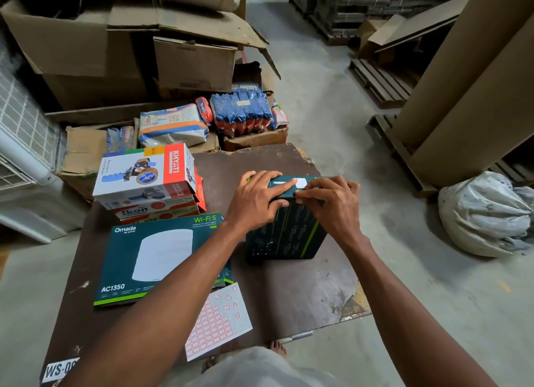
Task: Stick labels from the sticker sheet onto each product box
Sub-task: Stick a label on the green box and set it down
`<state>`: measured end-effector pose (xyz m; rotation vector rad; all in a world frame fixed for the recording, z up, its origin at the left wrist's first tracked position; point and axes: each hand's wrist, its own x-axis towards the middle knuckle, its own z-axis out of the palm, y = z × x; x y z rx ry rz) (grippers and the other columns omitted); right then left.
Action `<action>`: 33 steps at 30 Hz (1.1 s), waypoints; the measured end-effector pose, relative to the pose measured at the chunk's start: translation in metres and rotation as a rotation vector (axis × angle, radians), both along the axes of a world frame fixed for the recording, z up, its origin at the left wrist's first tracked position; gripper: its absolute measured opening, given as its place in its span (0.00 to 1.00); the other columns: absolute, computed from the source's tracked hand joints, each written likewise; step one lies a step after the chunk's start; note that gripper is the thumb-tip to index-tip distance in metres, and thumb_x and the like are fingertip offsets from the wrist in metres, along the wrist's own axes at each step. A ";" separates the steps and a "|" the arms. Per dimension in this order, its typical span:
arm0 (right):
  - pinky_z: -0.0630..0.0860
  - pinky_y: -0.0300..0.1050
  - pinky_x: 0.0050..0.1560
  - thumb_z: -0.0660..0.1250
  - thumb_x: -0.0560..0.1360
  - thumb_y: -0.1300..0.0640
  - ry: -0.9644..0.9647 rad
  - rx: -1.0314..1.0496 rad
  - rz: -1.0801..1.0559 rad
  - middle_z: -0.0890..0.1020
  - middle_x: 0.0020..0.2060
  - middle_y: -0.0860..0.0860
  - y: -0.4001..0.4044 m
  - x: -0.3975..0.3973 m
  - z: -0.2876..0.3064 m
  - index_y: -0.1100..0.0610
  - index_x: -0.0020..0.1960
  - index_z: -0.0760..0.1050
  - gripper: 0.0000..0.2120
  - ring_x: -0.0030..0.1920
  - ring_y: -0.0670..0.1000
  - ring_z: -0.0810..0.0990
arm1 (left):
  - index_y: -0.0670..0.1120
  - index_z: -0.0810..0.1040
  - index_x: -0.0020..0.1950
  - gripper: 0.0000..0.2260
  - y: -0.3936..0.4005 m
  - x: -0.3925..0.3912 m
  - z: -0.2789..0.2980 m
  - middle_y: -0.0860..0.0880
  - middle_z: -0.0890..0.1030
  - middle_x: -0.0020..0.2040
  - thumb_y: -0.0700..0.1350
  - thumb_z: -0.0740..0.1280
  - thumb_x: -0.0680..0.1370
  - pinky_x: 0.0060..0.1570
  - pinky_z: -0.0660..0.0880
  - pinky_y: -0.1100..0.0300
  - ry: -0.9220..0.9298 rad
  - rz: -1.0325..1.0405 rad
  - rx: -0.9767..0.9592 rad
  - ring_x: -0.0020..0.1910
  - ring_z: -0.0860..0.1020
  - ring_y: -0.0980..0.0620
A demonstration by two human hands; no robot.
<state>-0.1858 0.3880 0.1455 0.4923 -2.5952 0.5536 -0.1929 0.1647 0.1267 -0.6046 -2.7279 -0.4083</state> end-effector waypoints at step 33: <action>0.60 0.77 0.70 0.64 0.81 0.45 -0.201 0.497 0.155 0.62 0.74 0.59 -0.003 -0.028 -0.002 0.33 0.80 0.40 0.39 0.73 0.70 0.63 | 0.56 0.53 0.81 0.43 0.006 0.033 -0.096 0.51 0.75 0.71 0.48 0.77 0.74 0.68 0.74 0.55 -0.498 0.323 0.945 0.69 0.75 0.53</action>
